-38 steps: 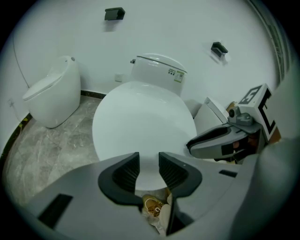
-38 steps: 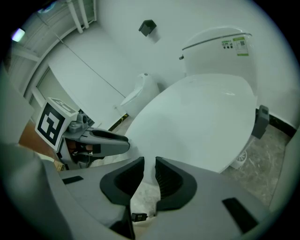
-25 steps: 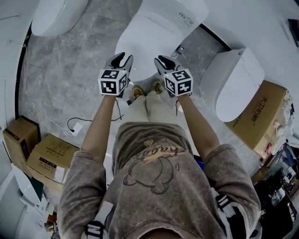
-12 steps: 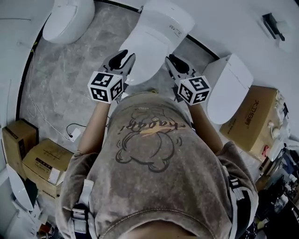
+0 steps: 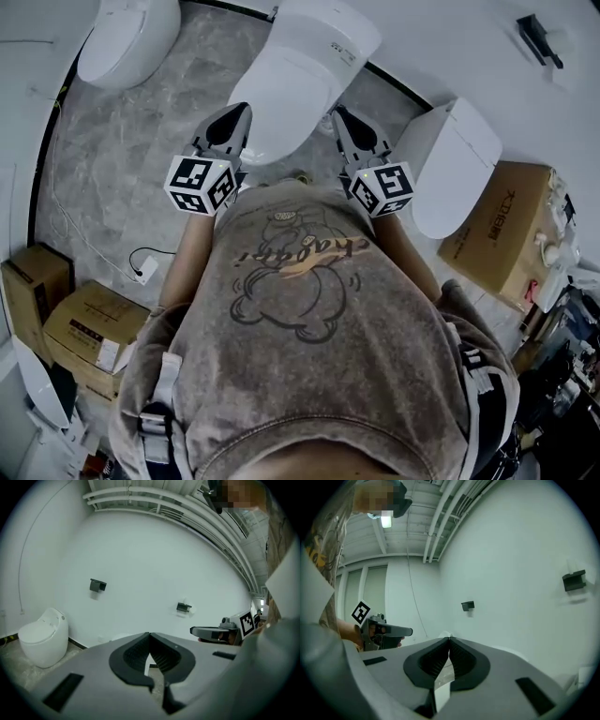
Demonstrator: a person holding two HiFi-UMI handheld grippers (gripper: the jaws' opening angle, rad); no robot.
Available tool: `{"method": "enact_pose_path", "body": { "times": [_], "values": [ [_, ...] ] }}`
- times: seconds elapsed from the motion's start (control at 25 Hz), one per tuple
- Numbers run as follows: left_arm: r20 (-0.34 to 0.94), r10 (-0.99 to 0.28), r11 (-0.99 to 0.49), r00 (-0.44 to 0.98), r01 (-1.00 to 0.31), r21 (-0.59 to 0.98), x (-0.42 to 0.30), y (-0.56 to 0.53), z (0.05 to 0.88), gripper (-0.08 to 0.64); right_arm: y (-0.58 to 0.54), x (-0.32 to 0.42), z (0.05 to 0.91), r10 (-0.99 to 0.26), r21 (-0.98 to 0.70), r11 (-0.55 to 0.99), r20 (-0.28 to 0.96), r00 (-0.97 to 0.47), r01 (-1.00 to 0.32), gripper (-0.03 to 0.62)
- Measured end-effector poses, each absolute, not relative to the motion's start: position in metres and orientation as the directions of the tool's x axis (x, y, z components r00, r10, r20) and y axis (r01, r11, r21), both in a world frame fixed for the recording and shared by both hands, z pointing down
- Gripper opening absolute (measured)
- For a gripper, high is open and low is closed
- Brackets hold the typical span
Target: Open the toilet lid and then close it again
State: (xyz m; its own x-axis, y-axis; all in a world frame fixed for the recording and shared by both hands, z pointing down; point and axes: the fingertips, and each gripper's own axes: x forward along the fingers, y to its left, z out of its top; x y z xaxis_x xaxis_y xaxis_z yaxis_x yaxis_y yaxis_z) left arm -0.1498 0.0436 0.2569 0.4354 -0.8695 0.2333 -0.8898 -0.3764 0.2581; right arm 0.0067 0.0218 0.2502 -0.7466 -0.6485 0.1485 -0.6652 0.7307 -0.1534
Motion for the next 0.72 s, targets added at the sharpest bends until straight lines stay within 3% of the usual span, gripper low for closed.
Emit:
{"method": "enact_pose_path", "body": {
  "times": [0.72],
  "values": [
    [0.223,-0.893,-0.355,0.390,-0.917,0.184,-0.157,0.048,0.265,0.009,0.022,0.015,0.264,-0.682,-0.169,0.691,0.171,-0.711,-0.703,0.028]
  ]
}}
